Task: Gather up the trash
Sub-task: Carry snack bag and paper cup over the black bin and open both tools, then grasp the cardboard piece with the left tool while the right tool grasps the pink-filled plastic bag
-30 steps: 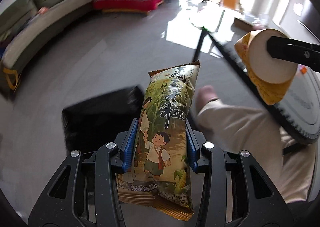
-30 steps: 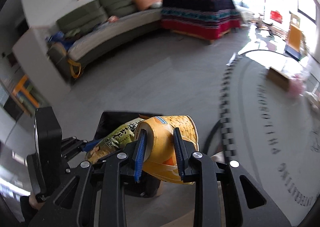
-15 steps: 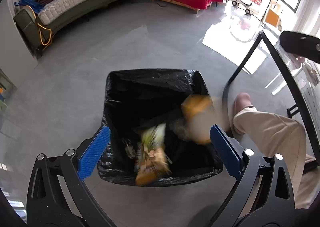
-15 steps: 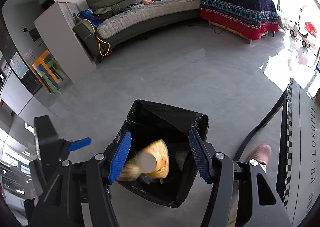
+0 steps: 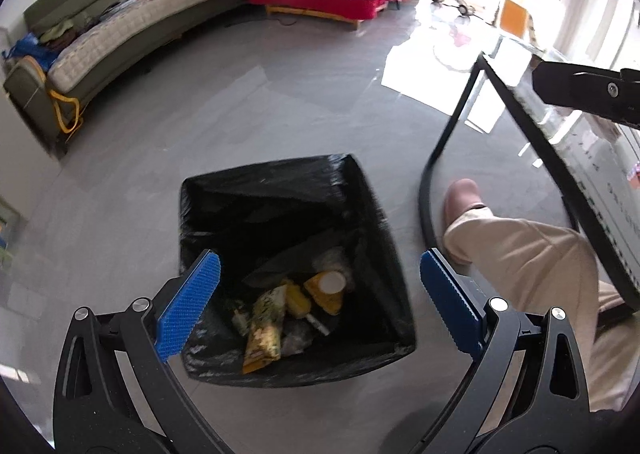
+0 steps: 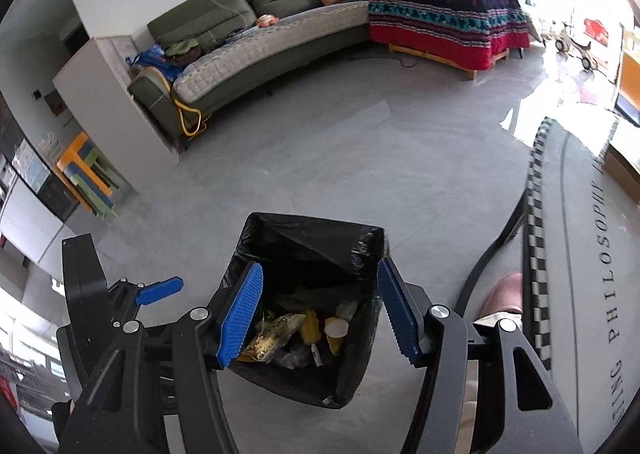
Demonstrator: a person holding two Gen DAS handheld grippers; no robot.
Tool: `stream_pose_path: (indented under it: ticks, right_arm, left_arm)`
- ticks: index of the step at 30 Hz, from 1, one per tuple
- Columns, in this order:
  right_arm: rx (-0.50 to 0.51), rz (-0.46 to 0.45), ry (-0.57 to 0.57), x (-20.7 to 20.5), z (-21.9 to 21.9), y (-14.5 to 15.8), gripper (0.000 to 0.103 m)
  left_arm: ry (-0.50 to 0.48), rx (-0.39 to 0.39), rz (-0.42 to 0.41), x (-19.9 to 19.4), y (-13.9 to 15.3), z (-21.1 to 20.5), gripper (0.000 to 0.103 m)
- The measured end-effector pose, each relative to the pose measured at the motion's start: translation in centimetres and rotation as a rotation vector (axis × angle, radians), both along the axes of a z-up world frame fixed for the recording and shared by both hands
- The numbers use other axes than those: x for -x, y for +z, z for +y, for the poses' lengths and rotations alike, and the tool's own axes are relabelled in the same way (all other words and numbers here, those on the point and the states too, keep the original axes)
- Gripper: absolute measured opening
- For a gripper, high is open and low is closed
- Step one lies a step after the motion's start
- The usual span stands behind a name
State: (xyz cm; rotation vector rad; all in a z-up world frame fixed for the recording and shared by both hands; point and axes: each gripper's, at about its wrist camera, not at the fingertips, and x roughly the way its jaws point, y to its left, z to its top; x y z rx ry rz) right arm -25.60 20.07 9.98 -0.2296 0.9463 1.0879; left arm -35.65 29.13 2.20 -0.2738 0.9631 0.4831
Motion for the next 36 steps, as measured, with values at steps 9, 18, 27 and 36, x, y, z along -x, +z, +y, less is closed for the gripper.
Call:
stream_pose_path:
  ticks: [9, 18, 27, 36]
  right_arm:
    - [-0.026, -0.008, -0.119, -5.3, -5.8, 0.7, 0.063]
    - [-0.018, -0.015, -0.315, -13.2, -13.6, 0.6, 0.063]
    - [0.008, 0.022, -0.519, -22.0, -19.8, -1.3, 0.063]
    - [0.025, 0.111, -0.705, -31.1, -23.2, -3.0, 0.063]
  left_arm:
    - [-0.124, 0.004, -0.018, -6.6, 1.0, -4.1, 0.097]
    - [-0.277, -0.009, -0.042, -15.1, 2.8, -9.2, 0.097]
    - [-0.395, 0.030, -0.042, -23.7, 3.3, -13.6, 0.097]
    - [-0.519, -0.020, -0.041, -32.5, 3.6, -16.5, 0.097]
